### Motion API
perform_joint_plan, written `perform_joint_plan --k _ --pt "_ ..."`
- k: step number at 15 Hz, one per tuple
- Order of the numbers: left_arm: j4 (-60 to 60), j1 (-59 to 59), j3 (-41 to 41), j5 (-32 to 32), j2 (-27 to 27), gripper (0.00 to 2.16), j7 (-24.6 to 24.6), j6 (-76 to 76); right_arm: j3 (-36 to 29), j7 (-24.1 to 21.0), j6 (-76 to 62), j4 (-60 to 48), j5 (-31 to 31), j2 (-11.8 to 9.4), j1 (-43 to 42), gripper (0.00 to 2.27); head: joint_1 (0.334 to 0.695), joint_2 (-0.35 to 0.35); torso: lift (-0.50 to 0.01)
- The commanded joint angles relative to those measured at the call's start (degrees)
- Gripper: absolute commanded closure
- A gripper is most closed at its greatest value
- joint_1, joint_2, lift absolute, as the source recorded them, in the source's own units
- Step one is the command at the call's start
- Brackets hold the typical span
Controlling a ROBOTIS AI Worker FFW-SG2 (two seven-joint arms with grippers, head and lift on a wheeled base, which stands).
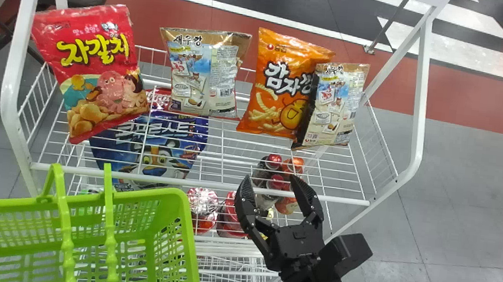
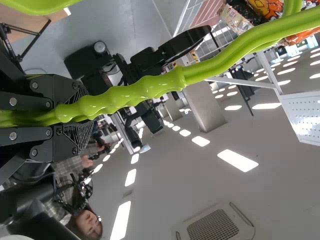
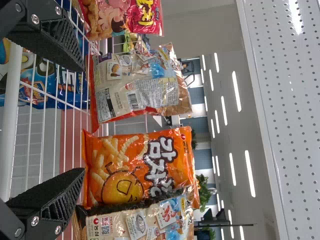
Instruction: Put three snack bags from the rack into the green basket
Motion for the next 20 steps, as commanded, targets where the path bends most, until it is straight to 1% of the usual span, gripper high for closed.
perform_joint_plan --k 1,11,13,15,17,20 --pt "0.0 0.0 0.0 0.0 -0.1 2.15 0.0 0.0 0.3 0.0 0.5 -0.2 0.0 0.0 0.0 0.11 0.695 -0.288 0.000" --pt "0.0 0.0 0.0 0.1 -0.1 2.15 0.0 0.0 0.4 0.0 2.2 -0.1 -0.2 0.2 -1.1 0.11 0.695 -0.279 0.000" --pt "0.1 0.0 -0.2 0.0 -0.1 2.15 -0.1 0.0 0.7 0.1 5.6 -0.1 -0.1 0.5 -3.9 0.11 0.695 -0.275 0.000" --pt "0.1 0.0 -0.2 0.1 -0.1 2.15 -0.1 0.2 1.5 0.2 11.9 0.4 0.3 1.3 -9.0 0.11 0.695 -0.261 0.000" --pt "-0.1 0.1 -0.2 0.0 -0.1 2.15 -0.1 1.2 3.0 0.2 18.2 1.6 0.4 1.6 -14.2 0.11 0.695 -0.243 0.000" --pt "-0.4 0.4 -0.2 0.1 -0.1 2.15 -0.1 1.2 5.5 0.0 23.2 4.8 0.8 2.6 -21.2 0.11 0.695 -0.182 0.000"
